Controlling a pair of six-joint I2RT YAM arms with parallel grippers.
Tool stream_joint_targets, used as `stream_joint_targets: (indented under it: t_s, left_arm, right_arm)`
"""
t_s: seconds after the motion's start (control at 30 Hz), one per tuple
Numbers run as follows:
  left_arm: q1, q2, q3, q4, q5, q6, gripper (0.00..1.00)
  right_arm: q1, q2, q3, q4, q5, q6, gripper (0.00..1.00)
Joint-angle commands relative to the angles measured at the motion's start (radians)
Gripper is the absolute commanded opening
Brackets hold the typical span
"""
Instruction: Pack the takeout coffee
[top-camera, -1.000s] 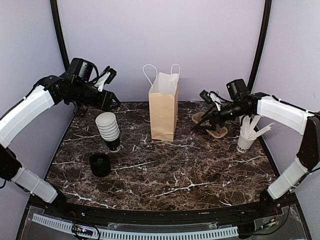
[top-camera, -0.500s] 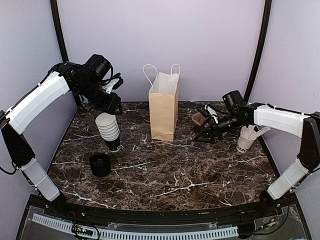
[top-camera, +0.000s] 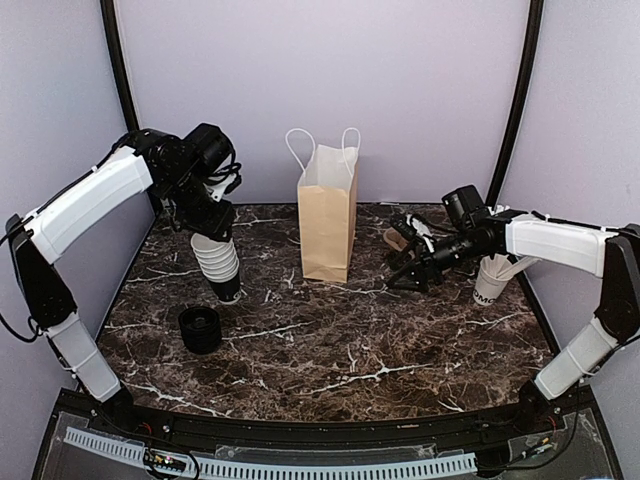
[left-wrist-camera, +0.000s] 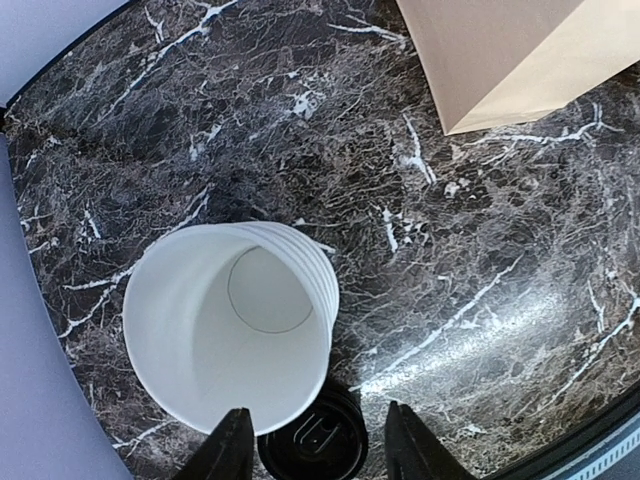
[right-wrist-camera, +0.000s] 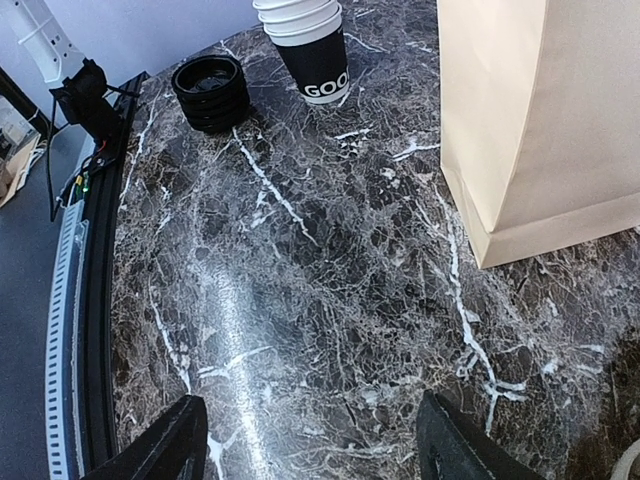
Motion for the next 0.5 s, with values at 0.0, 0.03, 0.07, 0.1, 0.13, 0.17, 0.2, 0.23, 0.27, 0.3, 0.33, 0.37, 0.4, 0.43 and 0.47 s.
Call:
stream_joint_targets:
  t_s: [0.0, 0.03, 0.07, 0.1, 0.13, 0.17, 0.2, 0.23, 0.27, 0.3, 0.33, 0.37, 0.4, 0.43, 0.47]
  left_arm:
    - [-0.005, 0.047, 0.024, -0.005, -0.065, 0.047, 0.47]
    - [-0.004, 0.051, 0.028, 0.005, -0.057, 0.053, 0.47]
    - [-0.004, 0.061, 0.030, 0.010, -0.052, 0.057, 0.46]
    - [-0.004, 0.067, 0.035, 0.014, -0.042, 0.059, 0.46]
    - [-0.004, 0.079, 0.038, 0.016, -0.037, 0.061, 0.45]
    - [-0.004, 0.085, 0.044, 0.015, -0.032, 0.061, 0.44]
    - [-0.004, 0.098, 0.054, 0.013, -0.035, 0.060, 0.43]
    - [-0.004, 0.104, 0.059, 0.005, -0.041, 0.057, 0.43]
    - [-0.004, 0.116, 0.074, 0.000, -0.052, 0.051, 0.42]
    - [-0.004, 0.121, 0.081, -0.008, -0.059, 0.049, 0.40]
    - [-0.004, 0.127, 0.091, -0.009, -0.066, 0.045, 0.40]
    - [-0.004, 0.129, 0.094, -0.010, -0.069, 0.045, 0.39]
    - [-0.003, 0.132, 0.099, -0.011, -0.071, 0.043, 0.39]
    - [-0.003, 0.134, 0.101, -0.011, -0.071, 0.041, 0.39]
    - [-0.003, 0.138, 0.103, -0.015, -0.071, 0.038, 0.39]
  right_arm:
    - [0.008, -0.029, -0.023, 0.041, 0.017, -0.014, 0.73]
    - [0.008, -0.028, -0.022, 0.040, 0.017, -0.014, 0.73]
    - [0.007, -0.027, -0.022, 0.038, 0.019, -0.014, 0.73]
    - [0.008, -0.027, -0.021, 0.038, 0.018, -0.017, 0.73]
    - [0.008, -0.026, -0.020, 0.036, 0.018, -0.017, 0.72]
    - [0.008, -0.026, -0.019, 0.034, 0.018, -0.020, 0.72]
    - [0.008, -0.026, -0.019, 0.034, 0.020, -0.022, 0.72]
    - [0.008, -0.026, -0.020, 0.033, 0.021, -0.024, 0.72]
    - [0.009, -0.024, -0.020, 0.033, 0.023, -0.025, 0.72]
    - [0.008, -0.024, -0.022, 0.033, 0.025, -0.025, 0.72]
    - [0.008, -0.023, -0.022, 0.034, 0.025, -0.027, 0.72]
    - [0.008, -0.022, -0.020, 0.032, 0.024, -0.029, 0.72]
    - [0.009, -0.022, -0.020, 0.031, 0.023, -0.029, 0.71]
    - [0.007, -0.024, -0.020, 0.031, 0.022, -0.030, 0.71]
    - [0.008, -0.024, -0.020, 0.029, 0.022, -0.031, 0.71]
